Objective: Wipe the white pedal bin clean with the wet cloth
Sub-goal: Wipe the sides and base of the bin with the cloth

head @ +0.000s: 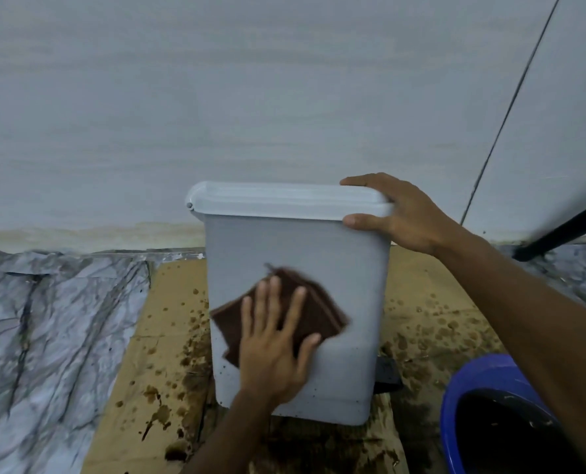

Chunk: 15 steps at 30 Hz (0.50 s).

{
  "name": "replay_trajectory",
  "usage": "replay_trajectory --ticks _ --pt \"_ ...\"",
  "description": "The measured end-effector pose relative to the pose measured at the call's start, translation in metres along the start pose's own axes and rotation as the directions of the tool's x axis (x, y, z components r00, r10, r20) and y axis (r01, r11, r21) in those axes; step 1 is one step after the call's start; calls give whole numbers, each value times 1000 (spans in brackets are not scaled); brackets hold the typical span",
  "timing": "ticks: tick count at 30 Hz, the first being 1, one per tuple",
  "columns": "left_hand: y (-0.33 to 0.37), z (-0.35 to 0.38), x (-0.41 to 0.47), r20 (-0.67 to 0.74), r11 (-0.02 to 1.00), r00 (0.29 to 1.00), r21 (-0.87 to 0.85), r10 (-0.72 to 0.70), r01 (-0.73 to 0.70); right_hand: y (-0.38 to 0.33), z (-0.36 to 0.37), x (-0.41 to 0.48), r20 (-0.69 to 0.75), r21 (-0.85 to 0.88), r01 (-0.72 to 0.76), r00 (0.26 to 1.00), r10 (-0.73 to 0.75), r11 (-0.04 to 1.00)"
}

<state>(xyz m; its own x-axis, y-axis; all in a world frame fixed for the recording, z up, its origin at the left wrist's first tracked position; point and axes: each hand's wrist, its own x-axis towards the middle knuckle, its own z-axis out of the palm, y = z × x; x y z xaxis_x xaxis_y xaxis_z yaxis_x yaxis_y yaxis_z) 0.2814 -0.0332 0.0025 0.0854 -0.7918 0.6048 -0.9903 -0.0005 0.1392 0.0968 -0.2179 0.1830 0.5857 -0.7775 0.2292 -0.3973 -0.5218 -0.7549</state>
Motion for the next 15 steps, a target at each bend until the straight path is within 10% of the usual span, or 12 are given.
replay_trajectory --ticks 6,15 --pt "12 -13 80 -132 936 927 -62 -351 345 1 3 3 -30 52 5 1000 -4 999" --pt "31 6 34 76 962 959 -4 274 -274 6 3 9 -38 78 -26 999 29 997"
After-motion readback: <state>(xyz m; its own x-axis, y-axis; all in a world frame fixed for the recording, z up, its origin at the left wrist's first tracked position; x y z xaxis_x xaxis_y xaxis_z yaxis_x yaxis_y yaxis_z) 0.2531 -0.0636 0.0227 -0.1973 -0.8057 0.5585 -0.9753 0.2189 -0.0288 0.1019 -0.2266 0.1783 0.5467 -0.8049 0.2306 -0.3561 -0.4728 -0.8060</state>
